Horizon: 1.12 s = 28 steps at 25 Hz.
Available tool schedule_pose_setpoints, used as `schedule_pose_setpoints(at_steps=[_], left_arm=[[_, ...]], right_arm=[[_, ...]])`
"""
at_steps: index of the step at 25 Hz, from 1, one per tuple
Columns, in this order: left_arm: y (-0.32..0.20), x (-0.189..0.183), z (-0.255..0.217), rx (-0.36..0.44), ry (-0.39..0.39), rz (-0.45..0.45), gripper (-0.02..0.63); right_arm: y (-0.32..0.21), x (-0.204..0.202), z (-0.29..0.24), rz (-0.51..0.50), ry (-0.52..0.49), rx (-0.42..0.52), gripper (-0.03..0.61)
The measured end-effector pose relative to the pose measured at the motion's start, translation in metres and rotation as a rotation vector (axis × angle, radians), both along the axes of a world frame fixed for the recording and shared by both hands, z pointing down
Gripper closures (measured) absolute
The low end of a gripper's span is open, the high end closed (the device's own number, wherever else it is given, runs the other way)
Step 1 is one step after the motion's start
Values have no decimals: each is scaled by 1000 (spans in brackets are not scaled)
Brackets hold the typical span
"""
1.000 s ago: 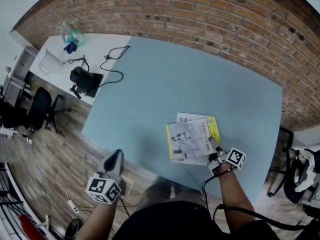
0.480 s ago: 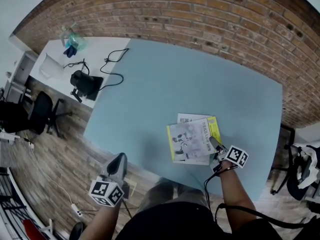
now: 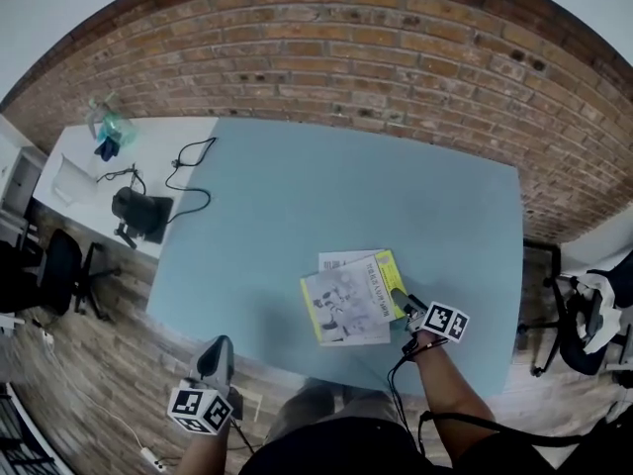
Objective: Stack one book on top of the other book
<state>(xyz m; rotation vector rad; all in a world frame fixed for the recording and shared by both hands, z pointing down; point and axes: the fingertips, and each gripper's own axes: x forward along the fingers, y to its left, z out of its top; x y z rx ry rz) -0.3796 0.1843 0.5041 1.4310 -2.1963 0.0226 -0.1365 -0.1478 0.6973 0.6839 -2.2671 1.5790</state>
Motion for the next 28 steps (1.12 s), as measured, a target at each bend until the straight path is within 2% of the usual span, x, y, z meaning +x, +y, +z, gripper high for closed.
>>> schedule_pose_setpoints(at_steps=[10, 14, 17, 22, 23, 25, 28], left_arm=[[-10, -3, 3, 23, -4, 35, 609], [-19, 1, 6, 44, 9, 44, 609], [-29, 5, 8, 64, 18, 61, 609], [-50, 9, 1, 114, 15, 103, 609], [-53, 10, 0, 121, 13, 111, 609], [-57, 9, -2, 128, 10, 122, 609], [-63, 4, -5, 130, -1, 139, 609]], right_arm=[[-13, 23, -8, 60, 36, 46, 189], [-13, 28, -25, 45, 37, 91, 189], [-7, 25, -45, -12, 50, 195, 189], [4, 13, -92, -101, 42, 443, 196], [5, 12, -101, -108, 46, 487, 229], [7, 10, -121, -114, 46, 569, 341], [11, 6, -148, -120, 28, 670, 438]])
